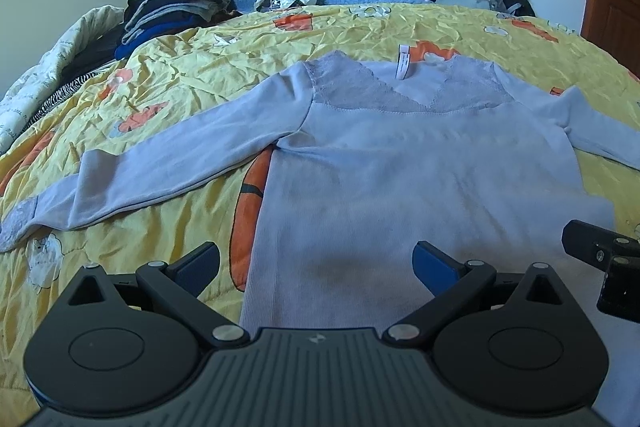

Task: Fold small clothes

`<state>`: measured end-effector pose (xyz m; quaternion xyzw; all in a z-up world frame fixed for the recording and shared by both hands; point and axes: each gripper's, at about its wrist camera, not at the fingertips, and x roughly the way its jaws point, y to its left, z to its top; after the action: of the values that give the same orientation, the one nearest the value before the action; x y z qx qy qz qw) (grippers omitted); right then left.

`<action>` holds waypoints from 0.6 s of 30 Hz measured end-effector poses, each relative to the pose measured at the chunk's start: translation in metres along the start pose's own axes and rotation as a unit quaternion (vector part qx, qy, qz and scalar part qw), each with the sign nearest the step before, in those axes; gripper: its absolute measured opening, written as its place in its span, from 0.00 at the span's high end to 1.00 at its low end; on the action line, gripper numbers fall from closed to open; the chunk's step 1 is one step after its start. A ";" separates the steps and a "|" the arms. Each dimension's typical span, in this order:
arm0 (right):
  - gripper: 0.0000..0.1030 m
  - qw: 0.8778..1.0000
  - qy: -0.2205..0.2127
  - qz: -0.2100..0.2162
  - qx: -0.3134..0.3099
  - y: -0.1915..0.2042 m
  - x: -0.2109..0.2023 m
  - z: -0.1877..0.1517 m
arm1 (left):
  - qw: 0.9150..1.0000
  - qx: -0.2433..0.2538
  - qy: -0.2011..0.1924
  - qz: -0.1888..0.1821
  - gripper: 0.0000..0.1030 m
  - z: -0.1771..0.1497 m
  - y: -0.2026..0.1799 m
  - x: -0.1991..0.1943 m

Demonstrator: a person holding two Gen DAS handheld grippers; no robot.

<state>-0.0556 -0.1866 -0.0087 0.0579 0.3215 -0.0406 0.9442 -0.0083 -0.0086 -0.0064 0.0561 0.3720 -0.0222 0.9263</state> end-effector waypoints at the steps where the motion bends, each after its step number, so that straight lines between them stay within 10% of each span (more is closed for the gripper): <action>1: 0.01 1.000 0.000 -0.001 -0.001 -0.001 0.000 0.000 | 1.000 -0.001 0.000 -0.001 0.00 0.000 0.000 0.000; 18: 0.00 0.997 -0.057 0.049 0.011 -0.022 -0.005 0.001 | 1.000 0.005 -0.003 -0.007 0.00 0.001 -0.004 0.008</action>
<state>-0.0619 -0.2081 -0.0068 0.0817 0.2632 -0.0006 0.9613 -0.0023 -0.0130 -0.0110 0.0580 0.3697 -0.0304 0.9269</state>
